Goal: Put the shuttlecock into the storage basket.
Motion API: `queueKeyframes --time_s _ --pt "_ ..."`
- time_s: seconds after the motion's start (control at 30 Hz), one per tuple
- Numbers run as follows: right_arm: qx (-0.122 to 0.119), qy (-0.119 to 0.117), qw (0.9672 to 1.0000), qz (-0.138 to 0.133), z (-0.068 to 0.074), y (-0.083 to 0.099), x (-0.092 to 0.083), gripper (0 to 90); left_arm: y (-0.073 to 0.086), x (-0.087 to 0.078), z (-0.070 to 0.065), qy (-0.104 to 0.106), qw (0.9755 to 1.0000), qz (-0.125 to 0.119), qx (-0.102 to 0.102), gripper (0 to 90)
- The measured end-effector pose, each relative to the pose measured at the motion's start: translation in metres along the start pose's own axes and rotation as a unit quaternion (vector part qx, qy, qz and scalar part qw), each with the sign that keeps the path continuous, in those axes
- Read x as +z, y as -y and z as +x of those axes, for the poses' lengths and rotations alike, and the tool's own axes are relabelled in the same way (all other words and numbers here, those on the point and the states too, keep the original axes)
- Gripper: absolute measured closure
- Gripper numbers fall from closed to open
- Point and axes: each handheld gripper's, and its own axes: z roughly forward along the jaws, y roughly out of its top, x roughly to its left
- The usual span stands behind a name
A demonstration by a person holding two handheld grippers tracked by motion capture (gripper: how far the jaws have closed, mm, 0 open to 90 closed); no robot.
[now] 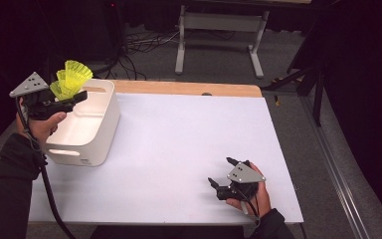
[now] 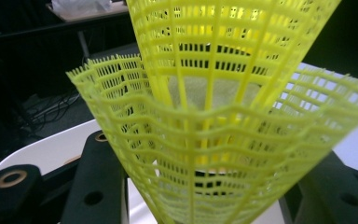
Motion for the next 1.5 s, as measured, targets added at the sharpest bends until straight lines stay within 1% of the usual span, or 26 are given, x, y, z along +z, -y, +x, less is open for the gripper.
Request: queueKeyframes --time_s 0.07,0.23,0.33,0.4,0.5,0.53,0.6,0.7,0.73,0.8,0.83,0.87,0.97,1.0,1.03,1.07,1.13,1.17,1.2,1.23,1.27,1.3,1.33,1.37,1.43,1.5 --pt "0.001 -0.001 1.0000 0.002 0.000 0.000 0.000 12.7 0.000 0.002 0.002 0.003 1.0000 0.005 0.000 52.3" --pt "-0.001 -0.002 1.0000 0.003 0.000 0.001 0.002 12.6 -0.001 0.013 0.008 -0.001 0.9997 0.024 0.005 51.8" --pt "0.000 -0.004 1.0000 0.005 0.001 0.001 0.003 12.7 0.000 0.018 0.010 -0.001 0.9996 0.028 0.000 51.8" --pt "0.001 -0.008 0.9999 0.007 0.002 0.002 0.005 12.7 0.001 0.022 0.011 -0.008 0.9993 0.038 0.000 51.9" --pt "-0.001 -0.013 0.9999 0.009 0.004 0.002 0.007 12.7 0.002 0.026 0.017 -0.009 0.9986 0.052 -0.011 52.4" --pt "-0.001 -0.013 0.9999 0.009 0.004 0.002 0.007 12.7 0.002 0.026 0.017 -0.009 0.9986 0.052 -0.011 52.7" --pt "0.003 -0.019 0.9998 0.009 0.005 0.003 0.008 13.0 0.002 0.028 0.021 -0.018 0.9969 0.076 -0.007 53.0" --pt "0.001 -0.021 0.9997 0.011 0.006 0.003 0.008 12.9 0.005 0.029 0.026 -0.017 0.9962 0.084 -0.015 53.0" --pt "-0.002 -0.022 0.9997 0.010 0.007 0.002 0.007 12.9 0.006 0.030 0.028 -0.021 0.9950 0.097 -0.012 53.0" --pt "-0.003 -0.022 0.9997 0.006 0.007 0.002 0.006 13.0 0.007 0.034 0.029 -0.019 0.9935 0.112 -0.011 53.0" --pt "-0.001 -0.021 0.9998 0.006 0.006 0.002 0.006 13.0 0.007 0.036 0.029 -0.021 0.9927 0.118 -0.012 53.0" --pt "-0.001 -0.021 0.9998 0.006 0.006 0.002 0.006 13.0 0.007 0.036 0.029 -0.021 0.9927 0.118 -0.012 53.0" --pt "0.004 -0.023 0.9997 0.008 0.005 0.003 0.007 13.0 0.009 0.044 0.028 -0.022 0.9894 0.143 -0.005 53.0" --pt "0.003 -0.023 0.9997 0.007 0.004 0.003 0.006 13.0 0.010 0.047 0.028 -0.023 0.9871 0.158 -0.004 53.1" --pt "0.004 -0.023 0.9997 0.006 0.004 0.003 0.006 13.1 0.010 0.047 0.028 -0.023 0.9871 0.158 -0.004 53.1" --pt "0.005 -0.024 0.9997 0.005 0.004 0.003 0.006 13.1 0.011 0.051 0.029 -0.021 0.9853 0.169 -0.005 53.1" --pt "0.004 -0.024 0.9997 0.006 0.005 0.003 0.007 13.1 0.012 0.053 0.030 -0.020 0.9847 0.173 -0.008 53.1" --pt "0.004 -0.025 0.9996 0.008 0.005 0.003 0.008 13.0 0.013 0.057 0.031 -0.017 0.9822 0.187 -0.005 53.2" --pt "0.004 -0.025 0.9996 0.008 0.005 0.003 0.008 13.0 0.013 0.057 0.031 -0.017 0.9822 0.187 -0.005 53.2" --pt "0.003 -0.027 0.9996 0.009 0.007 0.003 0.009 13.0 0.014 0.059 0.033 -0.016 0.9806 0.195 -0.010 53.4" --pt "0.001 -0.028 0.9996 0.009 0.007 0.002 0.009 13.1 0.016 0.063 0.035 -0.012 0.9777 0.210 -0.010 53.5" --pt "0.001 -0.030 0.9995 0.009 0.008 0.002 0.009 13.0 0.016 0.066 0.035 -0.016 0.9754 0.220 -0.003 53.4" --pt "0.001 -0.029 0.9995 0.010 0.008 0.003 0.010 13.0 0.017 0.067 0.036 -0.015 0.9732 0.229 -0.003 53.4" --pt "0.001 -0.029 0.9995 0.010 0.008 0.003 0.010 13.0 0.017 0.067 0.036 -0.015 0.9732 0.229 -0.003 53.5" --pt "0.003 -0.029 0.9995 0.011 0.007 0.003 0.010 13.0 0.018 0.071 0.038 -0.008 0.9716 0.236 -0.011 53.3" --pt "0.007 -0.028 0.9995 0.011 0.006 0.004 0.010 13.0 0.020 0.075 0.039 -0.007 0.9680 0.251 -0.010 53.2"
